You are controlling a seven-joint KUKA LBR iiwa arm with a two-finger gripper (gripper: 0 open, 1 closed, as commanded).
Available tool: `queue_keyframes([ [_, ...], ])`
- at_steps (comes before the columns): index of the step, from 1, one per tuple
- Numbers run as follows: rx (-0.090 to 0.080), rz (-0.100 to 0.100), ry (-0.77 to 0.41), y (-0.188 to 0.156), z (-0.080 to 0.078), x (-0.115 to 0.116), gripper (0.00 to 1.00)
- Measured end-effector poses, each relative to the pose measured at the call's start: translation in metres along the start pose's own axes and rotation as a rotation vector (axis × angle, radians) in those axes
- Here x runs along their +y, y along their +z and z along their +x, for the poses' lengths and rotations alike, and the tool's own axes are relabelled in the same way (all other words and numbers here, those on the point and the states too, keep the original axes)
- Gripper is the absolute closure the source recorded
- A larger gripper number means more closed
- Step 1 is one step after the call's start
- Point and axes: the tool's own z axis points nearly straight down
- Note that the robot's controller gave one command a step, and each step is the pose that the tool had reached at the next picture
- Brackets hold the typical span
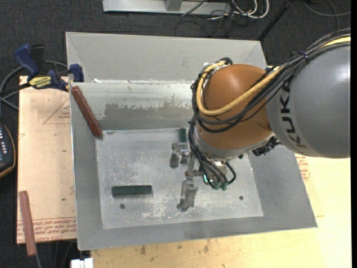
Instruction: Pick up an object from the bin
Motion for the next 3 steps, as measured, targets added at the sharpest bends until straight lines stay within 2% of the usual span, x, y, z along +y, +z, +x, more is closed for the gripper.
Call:
queue_keyframes([
  [1, -0.004, -0.001, -0.043, 0.132, -0.067, 0.054, 0.0],
  [2, -0.004, -0.001, -0.054, 0.16, -0.054, 0.076, 0.0],
  [3, -0.009, -0.002, -0.049, 0.157, -0.056, 0.075, 1.0],
])
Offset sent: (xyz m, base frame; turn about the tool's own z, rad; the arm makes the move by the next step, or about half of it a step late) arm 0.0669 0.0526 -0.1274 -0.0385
